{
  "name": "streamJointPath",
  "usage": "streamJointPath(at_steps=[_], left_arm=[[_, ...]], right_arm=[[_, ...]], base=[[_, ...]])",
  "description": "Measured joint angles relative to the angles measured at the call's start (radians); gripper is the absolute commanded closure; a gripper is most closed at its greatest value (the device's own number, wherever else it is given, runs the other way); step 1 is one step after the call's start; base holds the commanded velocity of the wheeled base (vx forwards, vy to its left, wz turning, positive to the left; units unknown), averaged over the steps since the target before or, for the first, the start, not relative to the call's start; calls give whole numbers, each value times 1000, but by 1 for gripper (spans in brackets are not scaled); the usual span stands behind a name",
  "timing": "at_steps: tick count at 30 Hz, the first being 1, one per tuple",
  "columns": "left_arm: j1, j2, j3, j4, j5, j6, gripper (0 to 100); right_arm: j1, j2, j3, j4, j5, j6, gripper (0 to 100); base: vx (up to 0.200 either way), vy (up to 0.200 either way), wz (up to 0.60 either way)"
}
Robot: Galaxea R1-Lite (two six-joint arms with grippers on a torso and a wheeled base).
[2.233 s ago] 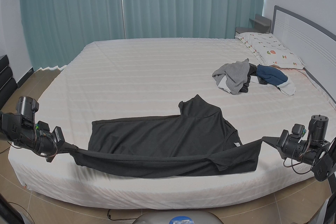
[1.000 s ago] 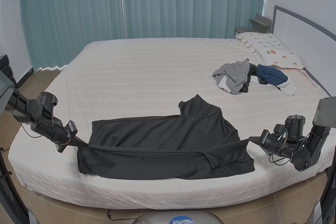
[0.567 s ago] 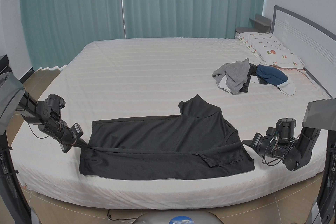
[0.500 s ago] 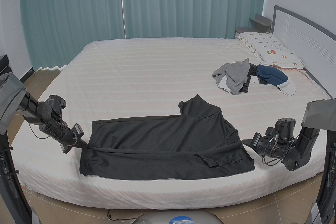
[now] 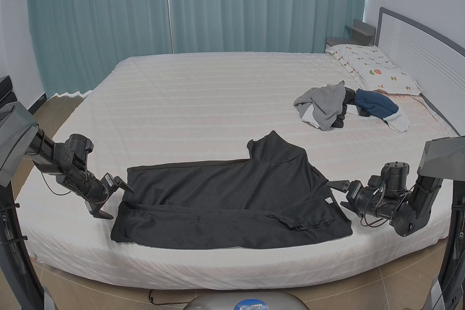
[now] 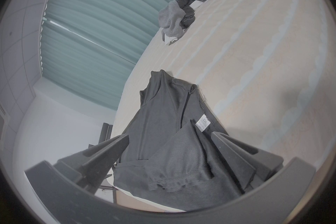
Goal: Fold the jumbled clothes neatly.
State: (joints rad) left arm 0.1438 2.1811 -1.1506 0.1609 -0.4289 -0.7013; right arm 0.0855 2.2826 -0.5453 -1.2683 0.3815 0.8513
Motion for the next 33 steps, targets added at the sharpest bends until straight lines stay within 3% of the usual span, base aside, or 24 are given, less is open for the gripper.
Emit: streamJointPath(at_steps=[5, 11, 22, 33], left_arm=[[8, -38, 60, -45, -63, -7, 0], [33, -68, 110, -94, -125, -12, 0], [46, -82, 123, -98, -128, -12, 0], [48, -84, 130, -111, -140, -28, 0]], right_arm=[[-2, -12, 24, -47, 0, 32, 0], [-11, -14, 30, -77, -1, 40, 0], [-13, 1, 25, -102, 1, 106, 0], [-1, 16, 22, -106, 0, 114, 0]], base=[[0, 0, 0], [200, 0, 0], [0, 0, 0], [18, 0, 0]])
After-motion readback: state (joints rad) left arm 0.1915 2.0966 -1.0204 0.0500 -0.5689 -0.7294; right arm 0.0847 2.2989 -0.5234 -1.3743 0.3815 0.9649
